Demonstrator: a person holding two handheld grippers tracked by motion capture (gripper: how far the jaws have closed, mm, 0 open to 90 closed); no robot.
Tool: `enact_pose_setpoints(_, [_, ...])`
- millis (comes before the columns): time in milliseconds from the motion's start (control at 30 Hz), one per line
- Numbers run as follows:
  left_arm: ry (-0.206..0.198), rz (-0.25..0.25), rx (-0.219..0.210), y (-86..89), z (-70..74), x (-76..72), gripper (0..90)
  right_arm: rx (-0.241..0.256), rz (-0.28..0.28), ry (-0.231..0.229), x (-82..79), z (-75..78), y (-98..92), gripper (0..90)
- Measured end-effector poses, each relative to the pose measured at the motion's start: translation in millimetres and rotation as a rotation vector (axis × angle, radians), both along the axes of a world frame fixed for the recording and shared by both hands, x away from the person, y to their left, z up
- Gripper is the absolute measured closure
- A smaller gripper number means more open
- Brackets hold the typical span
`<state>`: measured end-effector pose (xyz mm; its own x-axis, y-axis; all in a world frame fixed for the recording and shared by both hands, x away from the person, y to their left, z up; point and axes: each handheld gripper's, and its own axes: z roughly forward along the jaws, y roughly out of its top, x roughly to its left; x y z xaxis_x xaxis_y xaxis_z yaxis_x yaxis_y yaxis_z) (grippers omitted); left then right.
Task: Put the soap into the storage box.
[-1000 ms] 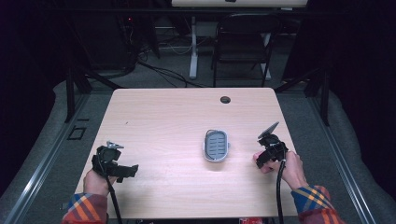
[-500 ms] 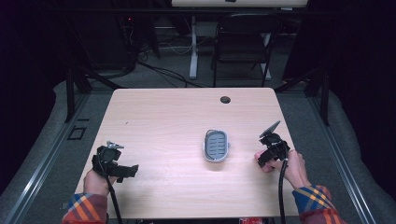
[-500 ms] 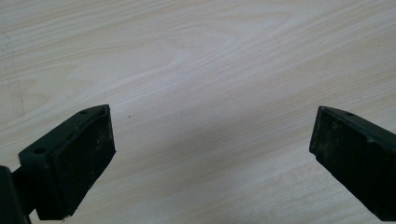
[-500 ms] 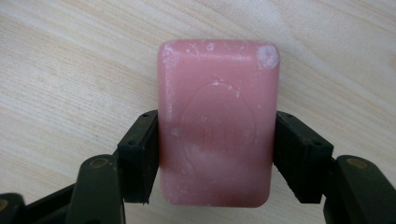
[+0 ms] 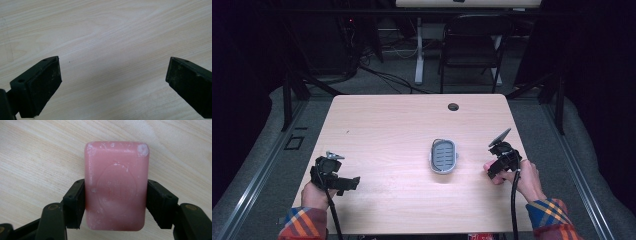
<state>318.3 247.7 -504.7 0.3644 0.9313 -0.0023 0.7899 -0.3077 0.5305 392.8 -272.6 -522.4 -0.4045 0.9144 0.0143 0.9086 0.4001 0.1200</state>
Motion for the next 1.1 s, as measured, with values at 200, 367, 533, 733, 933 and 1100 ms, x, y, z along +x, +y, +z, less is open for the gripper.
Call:
enact_pose_setpoints(200, [0.000, -0.001, 0.000, 0.1, 0.0, -0.1, 0.2, 0.012, 0.003, -0.006, -0.4, 1.9, 1.8, 37.1])
enact_pose_setpoints(367, [0.000, -0.001, 0.000, 0.4, 0.1, -0.2, 0.2, 0.018, 0.003, -0.020, 1.2, 4.9, 5.4, 37.1])
enact_pose_setpoints(533, [0.001, -0.001, 0.000, 0.4, 0.1, -0.3, 0.2, 0.001, 0.031, 0.000, 3.0, 8.9, 8.2, 37.1])
enact_pose_setpoints(733, [0.001, -0.001, -0.003, -0.5, -0.2, 0.2, 0.2, 0.023, 0.033, -0.018, 3.9, 13.4, 13.7, 37.1])
enact_pose_setpoints(933, [0.001, -0.001, -0.003, -0.6, -0.2, 0.4, 0.2, 0.034, 0.032, -0.028, 4.5, 16.1, 18.2, 37.1])
enact_pose_setpoints(1100, [0.002, -0.001, -0.003, -0.6, -0.3, 0.5, 0.2, 0.010, 0.062, -0.001, 6.6, 18.8, 19.4, 37.1])
